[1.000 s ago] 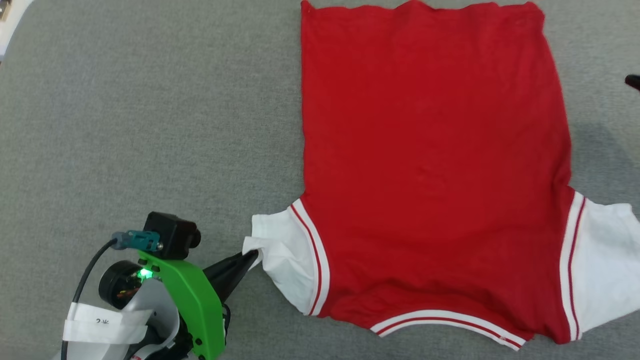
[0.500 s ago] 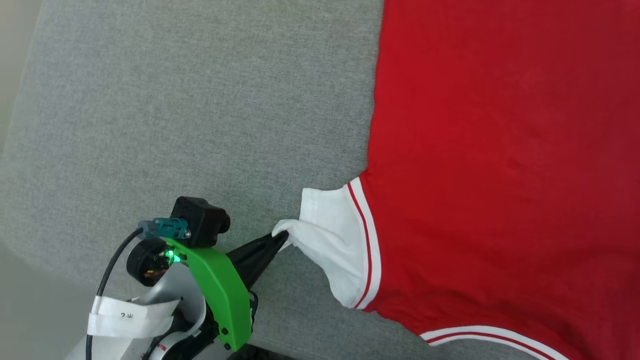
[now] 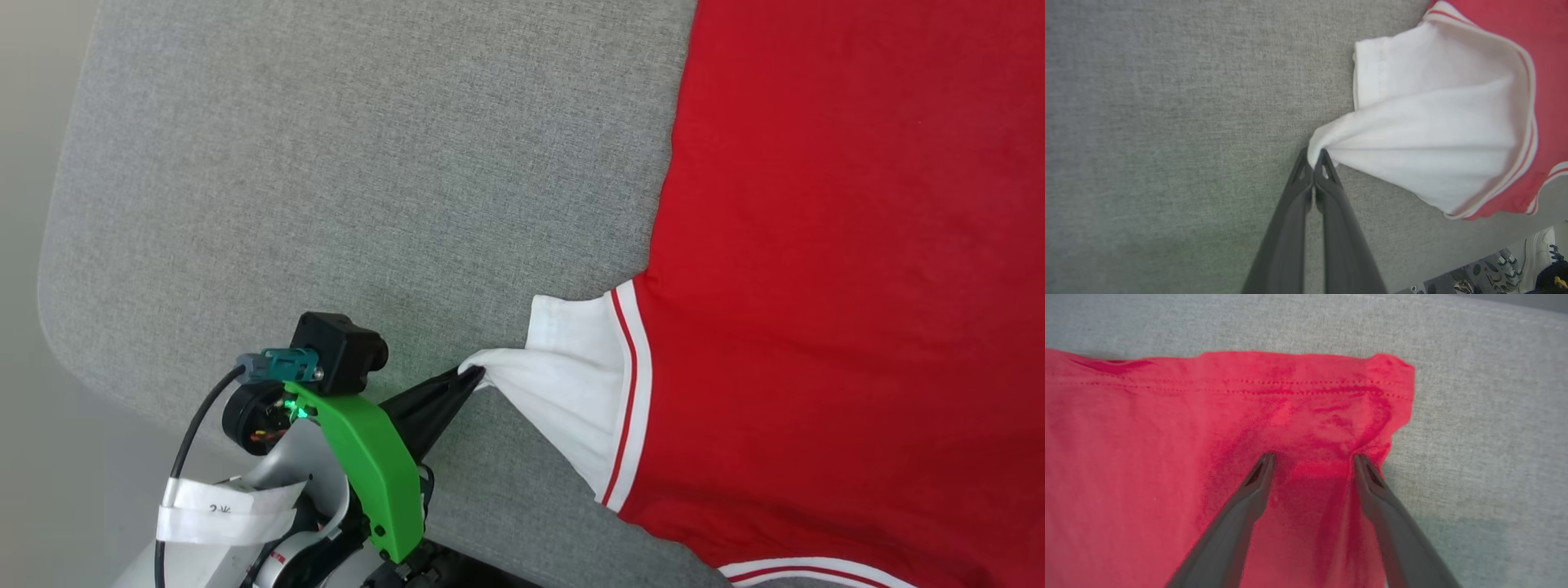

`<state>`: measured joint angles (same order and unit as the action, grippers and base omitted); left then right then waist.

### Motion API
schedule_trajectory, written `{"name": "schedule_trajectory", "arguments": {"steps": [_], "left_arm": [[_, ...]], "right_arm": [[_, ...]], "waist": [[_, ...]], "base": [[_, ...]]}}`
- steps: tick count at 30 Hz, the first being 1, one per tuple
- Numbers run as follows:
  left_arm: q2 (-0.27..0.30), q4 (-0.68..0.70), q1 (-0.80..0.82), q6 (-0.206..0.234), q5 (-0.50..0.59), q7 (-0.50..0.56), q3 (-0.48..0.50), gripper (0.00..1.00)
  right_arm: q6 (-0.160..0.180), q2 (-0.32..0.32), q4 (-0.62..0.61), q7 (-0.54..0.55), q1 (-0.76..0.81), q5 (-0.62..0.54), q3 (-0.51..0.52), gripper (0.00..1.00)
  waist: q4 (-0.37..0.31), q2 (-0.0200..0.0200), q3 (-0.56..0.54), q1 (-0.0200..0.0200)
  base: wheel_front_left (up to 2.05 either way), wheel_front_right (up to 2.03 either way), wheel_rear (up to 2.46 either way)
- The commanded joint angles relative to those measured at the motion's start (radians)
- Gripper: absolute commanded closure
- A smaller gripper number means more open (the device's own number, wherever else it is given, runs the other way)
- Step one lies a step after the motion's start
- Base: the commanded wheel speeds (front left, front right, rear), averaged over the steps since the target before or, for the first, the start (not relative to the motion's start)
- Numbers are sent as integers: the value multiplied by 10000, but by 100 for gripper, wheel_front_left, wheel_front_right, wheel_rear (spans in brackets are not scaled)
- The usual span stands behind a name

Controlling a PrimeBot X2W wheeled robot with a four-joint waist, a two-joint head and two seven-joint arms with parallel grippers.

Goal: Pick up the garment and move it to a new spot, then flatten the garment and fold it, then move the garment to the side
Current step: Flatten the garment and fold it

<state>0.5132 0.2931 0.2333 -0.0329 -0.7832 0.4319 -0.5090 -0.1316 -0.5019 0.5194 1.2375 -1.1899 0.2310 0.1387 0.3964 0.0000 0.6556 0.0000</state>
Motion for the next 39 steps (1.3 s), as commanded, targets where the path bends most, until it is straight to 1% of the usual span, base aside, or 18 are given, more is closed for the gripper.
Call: {"name": "schedule_trajectory", "arguments": {"steps": [1, 10, 14, 18, 22, 25, 30, 35, 39], "left_arm": [[-24, -47, 266, -70, 67, -50, 28, 100], [-12, -190, 297, -49, 42, -74, 31, 100], [34, -261, 236, 16, 18, -75, 69, 100], [185, -292, 117, 139, 118, -66, 116, 100], [239, -297, -89, 307, 63, -16, 151, 100], [294, -353, -271, 434, -10, 6, 210, 100], [345, -544, -682, 649, -137, -63, 308, 100], [336, -722, -1096, 759, -267, -205, 342, 100], [292, -876, -1307, 802, -343, -252, 298, 100]], "right_arm": [[9, 128, 395, 253, 672, 66, -21, 100], [9, 22, 133, 280, 1046, 116, 78, 100], [9, 62, 105, 98, 1411, 205, 6, 100], [9, 144, 93, -139, 2016, 470, -76, 100], [9, 157, 17, -445, 2849, 868, -261, 100], [9, 128, -183, -791, 3594, 1399, -429, 100], [9, 83, -433, -1234, 4992, 2084, -407, 100], [9, 247, -782, -1624, 6537, 2792, -38, 100], [9, 272, -1327, -1847, 7755, 3135, 204, 100]], "waist": [[-26, 0, -11, 0], [-186, 0, -250, 0], [-390, 0, -661, 0], [-726, 0, -1294, 0], [-1109, 0, -2041, 0], [-1429, 0, -2589, 0], [-1944, 0, -3431, 0], [-2402, 0, -4186, 0], [-2668, 0, -4668, 0]], "base": [[0, 0, 0], [0, 0, 0], [0, 0, 0], [0, 0, 0], [0, 0, 0], [0, 0, 0], [0, 0, 0], [0, 0, 0], [0, 0, 0]]}}
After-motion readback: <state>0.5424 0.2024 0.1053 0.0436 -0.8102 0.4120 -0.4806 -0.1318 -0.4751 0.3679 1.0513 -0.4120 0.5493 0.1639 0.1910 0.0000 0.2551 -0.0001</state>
